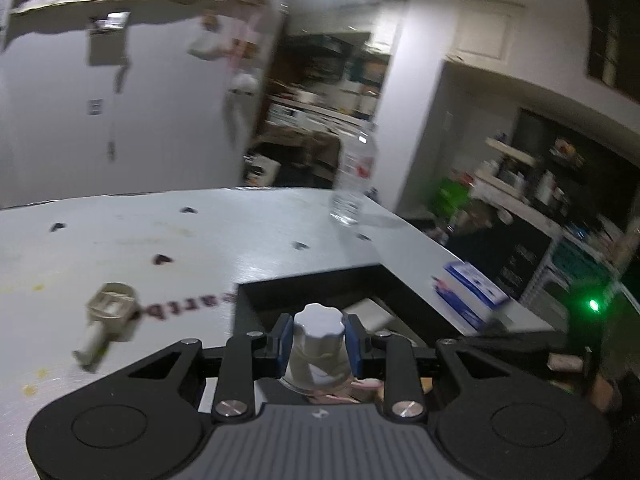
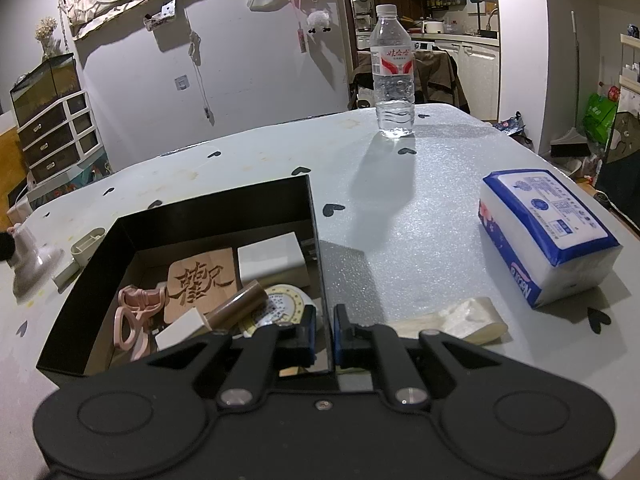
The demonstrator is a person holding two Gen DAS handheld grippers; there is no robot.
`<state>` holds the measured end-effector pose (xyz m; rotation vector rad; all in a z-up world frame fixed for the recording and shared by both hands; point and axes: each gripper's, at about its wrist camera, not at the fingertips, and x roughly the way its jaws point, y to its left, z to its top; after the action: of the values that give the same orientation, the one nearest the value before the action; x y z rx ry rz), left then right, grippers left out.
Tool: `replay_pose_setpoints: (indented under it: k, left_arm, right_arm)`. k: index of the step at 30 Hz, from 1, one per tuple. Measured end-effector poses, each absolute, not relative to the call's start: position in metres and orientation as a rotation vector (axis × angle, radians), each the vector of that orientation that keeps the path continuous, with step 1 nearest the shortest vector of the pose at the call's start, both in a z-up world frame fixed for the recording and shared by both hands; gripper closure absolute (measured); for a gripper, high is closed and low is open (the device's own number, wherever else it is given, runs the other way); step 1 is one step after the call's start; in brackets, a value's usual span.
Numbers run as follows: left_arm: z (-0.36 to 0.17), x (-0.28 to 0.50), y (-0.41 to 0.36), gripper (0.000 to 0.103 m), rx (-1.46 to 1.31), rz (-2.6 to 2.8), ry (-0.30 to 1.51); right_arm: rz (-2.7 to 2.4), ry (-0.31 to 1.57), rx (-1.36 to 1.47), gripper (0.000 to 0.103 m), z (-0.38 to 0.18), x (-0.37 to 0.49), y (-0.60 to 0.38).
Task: Organize rigid objects
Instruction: 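Lower the white cylinder into the black box and open the left gripper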
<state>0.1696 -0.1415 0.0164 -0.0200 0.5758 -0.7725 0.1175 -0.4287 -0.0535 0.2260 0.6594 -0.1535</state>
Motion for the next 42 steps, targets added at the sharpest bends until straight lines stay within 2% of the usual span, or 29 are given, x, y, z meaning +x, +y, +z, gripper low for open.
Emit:
replay_pose_setpoints:
  k: [10,37,42]
  left_arm:
    - [0.001,0.172,-0.163,0.073,0.045,-0.818,0.634]
    - [-0.006,0.166,-0.176,0.073,0.122,-0.808,0.640]
    - [-0.007,0.164,-0.173,0.061,0.124,-0.794,0.644]
  right_arm:
    - [-0.154,0.659,0.226,0.092,-0.053,0.118,-0.428]
    - [-0.153,0.659,0.226,0.091,-0.053,0.117,-0.428]
    - [-0.153,0.659,0.227,0.091,-0.053,0.117,-0.429]
